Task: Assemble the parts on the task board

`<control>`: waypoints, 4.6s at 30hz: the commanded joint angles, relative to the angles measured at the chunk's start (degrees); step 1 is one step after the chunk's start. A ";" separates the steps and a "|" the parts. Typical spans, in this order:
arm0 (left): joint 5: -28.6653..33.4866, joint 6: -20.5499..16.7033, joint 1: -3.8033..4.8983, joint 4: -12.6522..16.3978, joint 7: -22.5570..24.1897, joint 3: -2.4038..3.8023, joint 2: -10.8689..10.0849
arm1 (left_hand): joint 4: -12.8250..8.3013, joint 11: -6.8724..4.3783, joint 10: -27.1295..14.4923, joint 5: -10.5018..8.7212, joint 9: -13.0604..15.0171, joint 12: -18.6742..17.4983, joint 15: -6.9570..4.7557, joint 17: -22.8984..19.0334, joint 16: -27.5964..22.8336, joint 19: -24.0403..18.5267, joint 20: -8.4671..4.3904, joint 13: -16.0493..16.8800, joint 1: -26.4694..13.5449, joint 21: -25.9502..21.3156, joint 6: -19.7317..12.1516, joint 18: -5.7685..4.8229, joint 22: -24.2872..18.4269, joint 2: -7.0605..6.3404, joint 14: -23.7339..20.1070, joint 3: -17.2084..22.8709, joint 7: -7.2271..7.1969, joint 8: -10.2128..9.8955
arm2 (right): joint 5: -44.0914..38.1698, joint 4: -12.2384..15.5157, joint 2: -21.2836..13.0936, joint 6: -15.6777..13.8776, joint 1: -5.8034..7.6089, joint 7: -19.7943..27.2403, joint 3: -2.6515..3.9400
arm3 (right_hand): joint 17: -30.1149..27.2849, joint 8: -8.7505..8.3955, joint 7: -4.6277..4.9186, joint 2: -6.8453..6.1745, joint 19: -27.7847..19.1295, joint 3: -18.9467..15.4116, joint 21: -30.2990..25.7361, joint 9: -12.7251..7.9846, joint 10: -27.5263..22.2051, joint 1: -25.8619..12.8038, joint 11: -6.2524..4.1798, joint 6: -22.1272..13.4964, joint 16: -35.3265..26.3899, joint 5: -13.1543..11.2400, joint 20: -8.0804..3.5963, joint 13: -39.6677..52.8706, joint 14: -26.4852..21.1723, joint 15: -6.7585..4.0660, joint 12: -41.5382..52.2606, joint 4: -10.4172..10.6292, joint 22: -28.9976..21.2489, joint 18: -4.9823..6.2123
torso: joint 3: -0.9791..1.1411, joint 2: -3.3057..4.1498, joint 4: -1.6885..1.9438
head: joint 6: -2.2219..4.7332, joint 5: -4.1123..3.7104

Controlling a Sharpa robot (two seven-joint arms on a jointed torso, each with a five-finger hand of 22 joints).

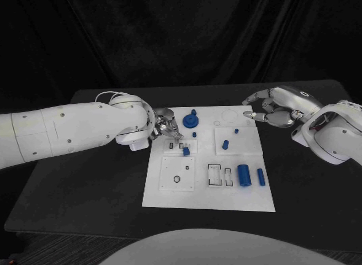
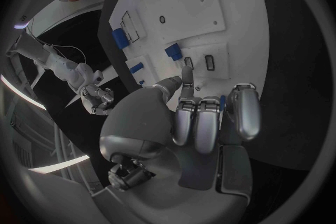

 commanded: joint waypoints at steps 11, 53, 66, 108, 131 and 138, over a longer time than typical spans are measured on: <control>-0.20 -12.50 -0.07 5.45 11.07 0.01 -6.70 | 1.85 0.54 6.00 -2.33 5.12 0.15 0.34 15.09 0.15 0.64 0.54 15.04 -1.41 -0.01 -3.56 0.69 3.25 -1.48 6.05 -1.50 0.27 2.83 | -7.81 3.60 1.24 2.95 1.73 1.17 0.06 | 3.09 -0.47 -2.18 -3.81 1.69 0.32 5.13 -0.72 2.24 6.08 -1.46 3.13 2.65 -5.37 -1.00 8.71 3.12 -1.19 0.44 -5.53 7.48 -0.35 | -0.09 0.00 -0.07 | -0.01 0.32; 6.47 -32.53 -2.72 5.51 35.03 -0.05 -14.45 | 7.53 1.61 6.00 4.91 13.47 0.15 1.31 15.09 0.15 1.35 1.34 15.04 11.83 -0.80 -15.46 0.66 5.14 -0.16 6.05 -10.68 1.61 11.79 | -22.31 -7.07 21.28 24.24 2.59 4.68 0.07 | 1.95 -7.35 -7.51 -3.66 1.43 2.54 5.54 -1.94 1.54 12.69 -5.37 7.93 1.48 -8.21 -3.91 7.53 2.41 -4.33 -0.47 -10.69 8.16 -0.57 | -5.13 2.20 4.81 | -0.01 -0.98; 6.52 -32.39 -2.73 5.32 35.07 -0.05 -14.59 | 7.64 1.63 6.00 5.64 13.33 0.15 1.32 15.09 0.15 1.12 1.35 15.04 12.27 -1.04 -15.64 0.72 5.00 -0.10 6.05 -10.52 1.64 11.84 | -23.11 -8.61 22.73 26.74 1.53 4.37 0.07 | 1.04 -9.75 -8.22 -4.85 1.08 3.59 4.75 -2.71 1.19 10.13 -5.78 7.06 0.57 -12.83 -4.10 6.99 2.09 -4.57 -0.81 -10.21 7.98 -0.46 | -5.44 2.77 5.38 | -0.01 -1.87; 8.79 -30.72 -2.95 4.26 35.03 -0.05 -12.93 | 7.96 1.64 6.00 5.93 13.20 0.15 1.34 15.09 0.15 0.86 1.36 15.04 12.66 -1.31 -15.65 0.79 4.87 0.41 6.05 -10.19 1.62 11.98 | -23.15 -10.86 23.97 26.79 -0.52 4.60 0.07 | 0.86 -7.38 -6.18 -5.08 0.75 4.12 3.77 0.78 0.95 6.26 -4.49 16.85 0.29 -14.86 -3.21 6.91 1.81 -3.48 -0.90 -7.47 7.85 -0.41 | -5.65 2.26 5.35 | -0.01 -1.54; 8.80 -30.32 -3.73 3.88 35.11 -0.05 -12.55 | 8.11 1.62 6.00 5.96 13.15 0.15 1.34 15.09 0.15 0.78 1.37 15.04 12.87 -1.40 -15.66 0.81 4.85 0.68 6.05 -9.99 1.60 12.08 | -23.15 -10.75 23.10 23.28 -1.02 4.28 0.07 | 1.44 -4.41 -5.65 -3.85 0.87 4.96 4.08 7.43 1.19 6.07 -4.10 22.73 0.77 -7.57 -2.89 7.51 1.90 -3.17 -0.60 -10.03 7.95 -0.45 | -5.70 2.20 5.22 | -0.01 -1.46; 8.80 -30.07 -3.84 3.94 35.56 -0.05 -12.62 | 8.13 1.62 6.00 5.97 13.14 0.15 1.34 15.09 0.15 0.72 1.37 15.04 12.91 -1.46 -15.66 0.83 4.81 0.73 6.05 -9.95 1.59 12.10 | -20.58 -10.53 22.05 20.16 -1.06 5.37 0.07 | 1.85 -4.17 -5.63 -3.67 1.23 4.81 5.20 8.52 1.55 5.34 -4.14 23.08 1.16 -7.36 -2.90 7.98 2.11 -3.19 -0.32 -9.98 8.19 -0.62 | -5.66 2.24 5.26 | -0.01 -1.34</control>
